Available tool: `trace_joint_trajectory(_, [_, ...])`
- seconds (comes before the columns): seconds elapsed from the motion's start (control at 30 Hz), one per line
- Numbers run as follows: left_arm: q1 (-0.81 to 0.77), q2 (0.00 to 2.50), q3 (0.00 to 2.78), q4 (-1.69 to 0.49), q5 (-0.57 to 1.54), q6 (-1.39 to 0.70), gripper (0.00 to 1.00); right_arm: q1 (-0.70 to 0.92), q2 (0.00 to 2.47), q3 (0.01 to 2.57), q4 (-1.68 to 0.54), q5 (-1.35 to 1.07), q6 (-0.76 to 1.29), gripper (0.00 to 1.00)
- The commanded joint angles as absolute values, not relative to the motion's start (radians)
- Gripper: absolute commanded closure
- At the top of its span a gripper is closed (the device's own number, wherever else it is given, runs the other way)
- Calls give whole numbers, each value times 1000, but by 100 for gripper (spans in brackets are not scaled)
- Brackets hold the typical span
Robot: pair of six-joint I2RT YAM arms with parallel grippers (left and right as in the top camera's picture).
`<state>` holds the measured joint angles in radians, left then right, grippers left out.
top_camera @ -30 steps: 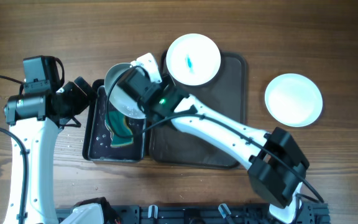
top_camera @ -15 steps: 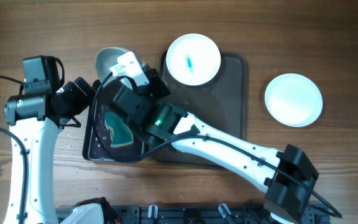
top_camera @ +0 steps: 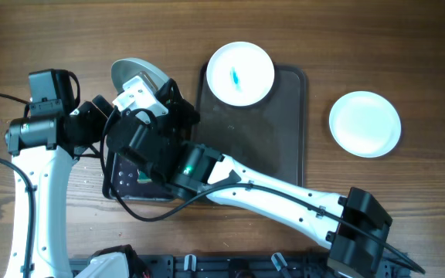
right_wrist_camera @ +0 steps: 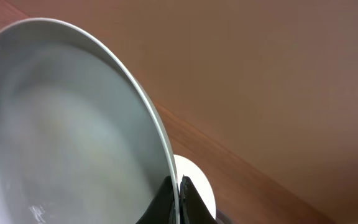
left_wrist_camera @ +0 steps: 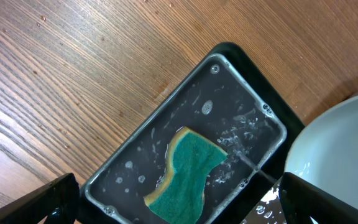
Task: Clean dirty plates on tray and stack at the side
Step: 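Lift the plate with the right gripper and tilt it over the black tray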
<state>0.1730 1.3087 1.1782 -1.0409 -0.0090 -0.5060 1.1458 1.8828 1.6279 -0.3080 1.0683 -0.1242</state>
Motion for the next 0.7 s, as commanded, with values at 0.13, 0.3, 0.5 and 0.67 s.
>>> trace_joint_trajectory(0.13, [179,1298,1193,-1041,-1,-502,0,1152,1856,1657,-298,1112,-184,96])
trace_joint_trajectory(0.3, [179,1298,1193,-1041,0,-502,0,1155,1856,1657,-298,1112,-184,96])
trace_joint_trajectory(0.5, [179,1298,1193,-1041,-1,-502,0,1160,1856,1657,-257,1155,-265,96])
trace_joint_trajectory(0.67, [179,1298,1193,-1041,0,-502,0,1199,1856,1657,-142,1216,-392,96])
